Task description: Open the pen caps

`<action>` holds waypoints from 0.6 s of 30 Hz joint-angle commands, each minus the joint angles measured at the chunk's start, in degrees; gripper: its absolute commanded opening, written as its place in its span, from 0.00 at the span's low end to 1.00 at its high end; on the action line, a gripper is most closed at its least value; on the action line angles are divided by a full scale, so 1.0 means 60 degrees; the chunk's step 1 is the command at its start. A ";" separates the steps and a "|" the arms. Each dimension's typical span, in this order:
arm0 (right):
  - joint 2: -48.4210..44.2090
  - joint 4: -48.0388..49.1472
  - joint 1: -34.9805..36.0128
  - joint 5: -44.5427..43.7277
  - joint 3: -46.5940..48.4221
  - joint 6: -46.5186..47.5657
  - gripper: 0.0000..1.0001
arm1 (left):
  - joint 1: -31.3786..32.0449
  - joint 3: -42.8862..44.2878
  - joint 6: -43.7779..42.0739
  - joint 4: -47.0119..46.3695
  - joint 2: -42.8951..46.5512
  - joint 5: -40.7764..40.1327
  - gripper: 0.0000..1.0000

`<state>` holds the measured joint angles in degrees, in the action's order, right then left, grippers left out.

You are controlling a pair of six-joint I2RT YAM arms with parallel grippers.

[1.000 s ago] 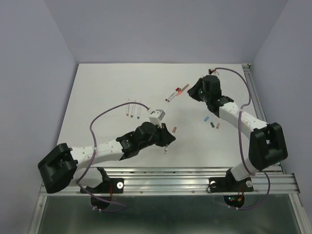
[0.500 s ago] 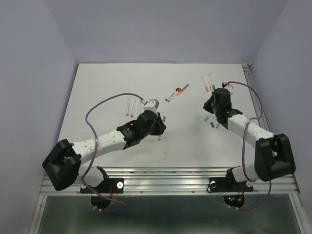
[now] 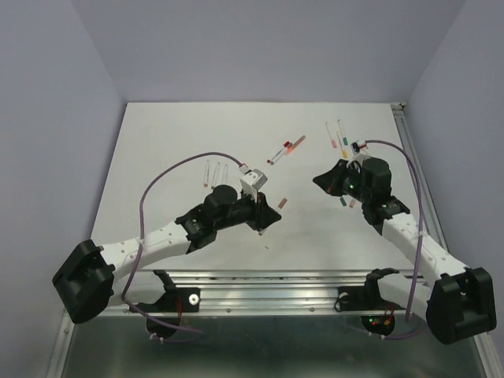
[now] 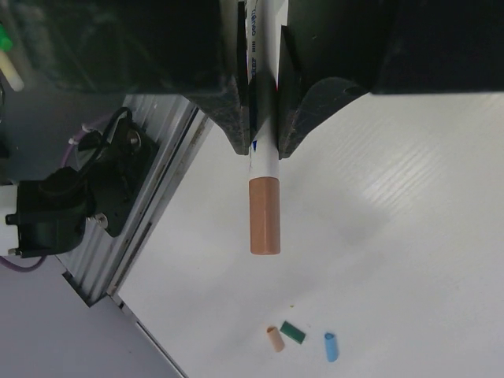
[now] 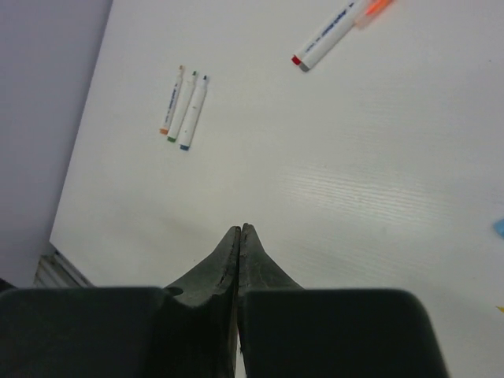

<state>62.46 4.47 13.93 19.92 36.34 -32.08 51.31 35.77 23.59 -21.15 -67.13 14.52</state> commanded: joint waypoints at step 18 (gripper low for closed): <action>-0.0757 0.3311 0.0342 0.3799 -0.0783 -0.1435 1.00 | 0.0047 0.1157 0.0403 -0.1719 -0.1379 0.0700 0.00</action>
<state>57.06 14.81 14.41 40.12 31.97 -37.41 51.33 38.52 24.60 -27.00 -74.59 19.46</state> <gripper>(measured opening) 0.998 0.237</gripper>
